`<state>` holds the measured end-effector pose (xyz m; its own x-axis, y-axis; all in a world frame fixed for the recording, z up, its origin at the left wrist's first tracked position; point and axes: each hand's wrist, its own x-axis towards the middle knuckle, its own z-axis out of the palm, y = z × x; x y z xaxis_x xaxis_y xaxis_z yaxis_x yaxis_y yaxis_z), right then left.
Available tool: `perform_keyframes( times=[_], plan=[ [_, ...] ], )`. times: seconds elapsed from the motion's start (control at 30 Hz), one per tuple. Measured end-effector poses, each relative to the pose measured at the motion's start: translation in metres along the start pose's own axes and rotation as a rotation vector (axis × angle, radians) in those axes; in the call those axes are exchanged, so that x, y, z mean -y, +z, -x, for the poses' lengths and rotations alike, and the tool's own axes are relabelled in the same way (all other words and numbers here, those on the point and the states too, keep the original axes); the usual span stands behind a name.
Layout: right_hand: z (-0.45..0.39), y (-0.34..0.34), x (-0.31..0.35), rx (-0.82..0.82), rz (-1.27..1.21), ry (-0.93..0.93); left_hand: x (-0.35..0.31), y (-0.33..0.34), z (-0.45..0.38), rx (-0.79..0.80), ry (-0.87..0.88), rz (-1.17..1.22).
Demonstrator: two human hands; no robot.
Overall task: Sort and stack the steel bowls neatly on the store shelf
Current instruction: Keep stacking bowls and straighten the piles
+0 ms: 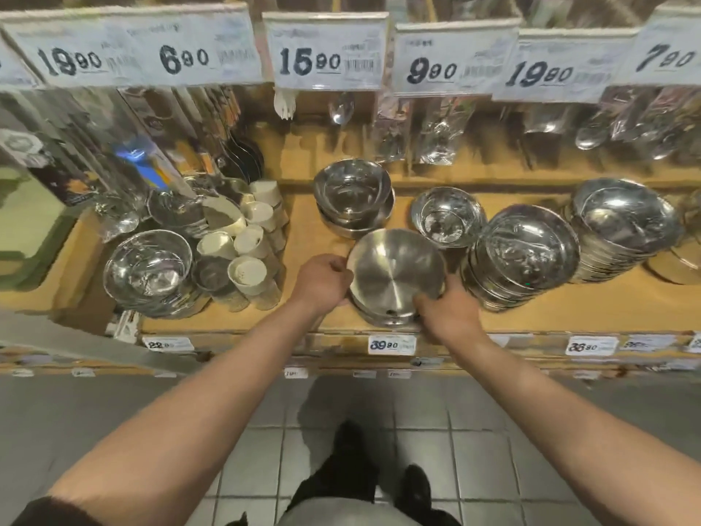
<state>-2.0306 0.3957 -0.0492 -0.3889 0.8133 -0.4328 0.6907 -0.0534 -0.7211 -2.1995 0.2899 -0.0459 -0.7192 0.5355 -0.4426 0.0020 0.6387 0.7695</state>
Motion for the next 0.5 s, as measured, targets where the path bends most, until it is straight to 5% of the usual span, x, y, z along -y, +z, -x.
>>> perform_keyframes(
  times=[0.23,0.5],
  plan=[
    [-0.005,0.010,0.017,0.139,0.096,0.000,0.007,-0.021,-0.006,-0.064,-0.052,-0.143],
    [-0.014,0.001,0.029,0.027,0.137,-0.172,0.001,-0.024,-0.004,-0.047,0.082,-0.227]
  ],
)
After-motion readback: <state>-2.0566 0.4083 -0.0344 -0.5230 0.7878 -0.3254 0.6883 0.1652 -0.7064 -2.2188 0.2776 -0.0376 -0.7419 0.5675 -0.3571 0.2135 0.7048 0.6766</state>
